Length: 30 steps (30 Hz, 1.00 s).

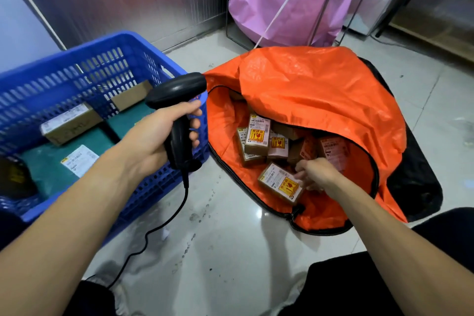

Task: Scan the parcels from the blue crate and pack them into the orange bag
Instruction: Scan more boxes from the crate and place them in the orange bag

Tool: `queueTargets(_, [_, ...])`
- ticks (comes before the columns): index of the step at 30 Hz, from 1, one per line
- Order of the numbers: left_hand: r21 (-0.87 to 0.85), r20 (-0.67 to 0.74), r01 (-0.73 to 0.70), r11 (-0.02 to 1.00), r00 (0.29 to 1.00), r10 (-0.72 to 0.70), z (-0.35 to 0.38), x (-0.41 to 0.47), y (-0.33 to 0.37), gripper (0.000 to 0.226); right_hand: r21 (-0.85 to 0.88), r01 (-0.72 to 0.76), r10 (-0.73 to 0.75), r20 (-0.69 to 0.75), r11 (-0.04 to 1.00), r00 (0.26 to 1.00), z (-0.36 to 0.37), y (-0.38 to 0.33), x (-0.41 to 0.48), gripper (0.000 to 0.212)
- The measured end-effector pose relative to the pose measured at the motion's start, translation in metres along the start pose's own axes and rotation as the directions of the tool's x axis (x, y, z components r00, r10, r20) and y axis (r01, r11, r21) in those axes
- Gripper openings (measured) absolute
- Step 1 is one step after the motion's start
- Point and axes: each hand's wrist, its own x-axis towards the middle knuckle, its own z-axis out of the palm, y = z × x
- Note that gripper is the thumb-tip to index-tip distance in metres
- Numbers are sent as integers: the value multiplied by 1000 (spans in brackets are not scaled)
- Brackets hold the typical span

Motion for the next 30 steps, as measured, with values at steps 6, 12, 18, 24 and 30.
queueTargets(6, [-28, 34, -122, 992, 992, 123, -19, -13, 32, 19, 138, 325, -344, 144, 936, 928, 6, -70, -57, 22])
queueTargets(12, [-23, -24, -194, 981, 981, 194, -42, -33, 51, 15, 187, 398, -422, 111, 898, 900, 14, -97, -93, 24])
queueTargets(18, [4, -85, -197, 980, 977, 196, -86, -62, 73, 14, 232, 507, -530, 45, 830, 847, 22, -122, -129, 22])
queueTargets(24, [-17, -227, -213, 977, 952, 204, -129, -94, 82, 17, 211, 554, -576, 57, 805, 815, 42, -146, -144, 23])
queueTargets(30, [32, -306, -249, 968, 919, 246, -165, -133, 78, 12, 227, 570, -603, 109, 789, 791, 79, -171, -162, 20])
